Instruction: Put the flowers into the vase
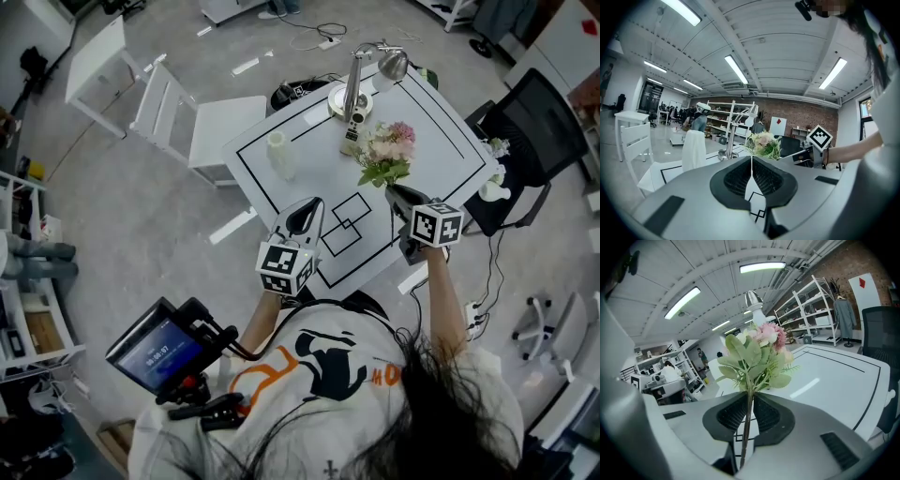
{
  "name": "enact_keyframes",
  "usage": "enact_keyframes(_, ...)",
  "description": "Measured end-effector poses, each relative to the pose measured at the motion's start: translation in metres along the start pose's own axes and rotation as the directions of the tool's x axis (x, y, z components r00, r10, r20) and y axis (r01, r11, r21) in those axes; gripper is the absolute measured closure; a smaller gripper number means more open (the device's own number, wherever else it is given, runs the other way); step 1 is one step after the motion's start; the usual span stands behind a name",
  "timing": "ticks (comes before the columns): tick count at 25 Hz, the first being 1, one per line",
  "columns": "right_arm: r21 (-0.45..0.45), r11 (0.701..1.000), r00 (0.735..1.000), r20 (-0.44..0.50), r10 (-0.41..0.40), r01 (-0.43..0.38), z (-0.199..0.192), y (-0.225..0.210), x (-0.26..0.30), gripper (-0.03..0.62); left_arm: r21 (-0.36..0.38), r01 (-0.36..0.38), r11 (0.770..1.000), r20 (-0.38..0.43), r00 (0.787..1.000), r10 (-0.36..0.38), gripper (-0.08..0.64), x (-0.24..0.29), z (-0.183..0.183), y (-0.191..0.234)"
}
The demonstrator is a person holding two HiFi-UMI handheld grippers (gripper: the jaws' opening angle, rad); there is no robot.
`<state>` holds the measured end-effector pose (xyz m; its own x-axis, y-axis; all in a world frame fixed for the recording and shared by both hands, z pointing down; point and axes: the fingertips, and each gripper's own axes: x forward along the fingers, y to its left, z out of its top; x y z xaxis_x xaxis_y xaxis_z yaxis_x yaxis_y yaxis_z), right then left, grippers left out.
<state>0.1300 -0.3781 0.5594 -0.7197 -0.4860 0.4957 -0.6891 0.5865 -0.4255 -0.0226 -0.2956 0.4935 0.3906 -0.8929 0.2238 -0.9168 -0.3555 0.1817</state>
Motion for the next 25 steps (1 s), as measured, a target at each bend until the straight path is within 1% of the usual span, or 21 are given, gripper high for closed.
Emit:
enact_keyframes(6,-0.048,0.996,0.996,0.049,0.072,-0.069,0.016,0.057,0.012,0.543,0.0,-0.011,1.0,0.003,1.0,0.011,0.549,-0.014,0.001,0.021)
enact_keyframes(14,-0.127,0.983,0.985,0.096,0.146,-0.133,0.052,0.115,0.043,0.543,0.002,-0.06,0.998,0.014,0.998,0.06,0.549,-0.031,0.007,0.065)
enact_keyframes(19,-0.161,0.975,0.975,0.134,0.175,-0.152,0.073,0.135,0.055,0.543,0.016,-0.067,0.998,0.021,0.998,0.067,0.546,-0.031,0.009,0.082)
enact_keyframes(22,-0.179,0.971,0.971,0.148,0.186,-0.159,0.087,0.145,0.063,0.543,0.026,-0.064,0.998,0.024,0.998,0.063,0.526,-0.026,0.015,0.096)
enact_keyframes(25,-0.197,0.966,0.968,0.155,0.199,-0.167,0.106,0.157,0.076,0.543,0.036,-0.055,0.998,0.02,0.998,0.054,0.49,-0.019,0.023,0.116)
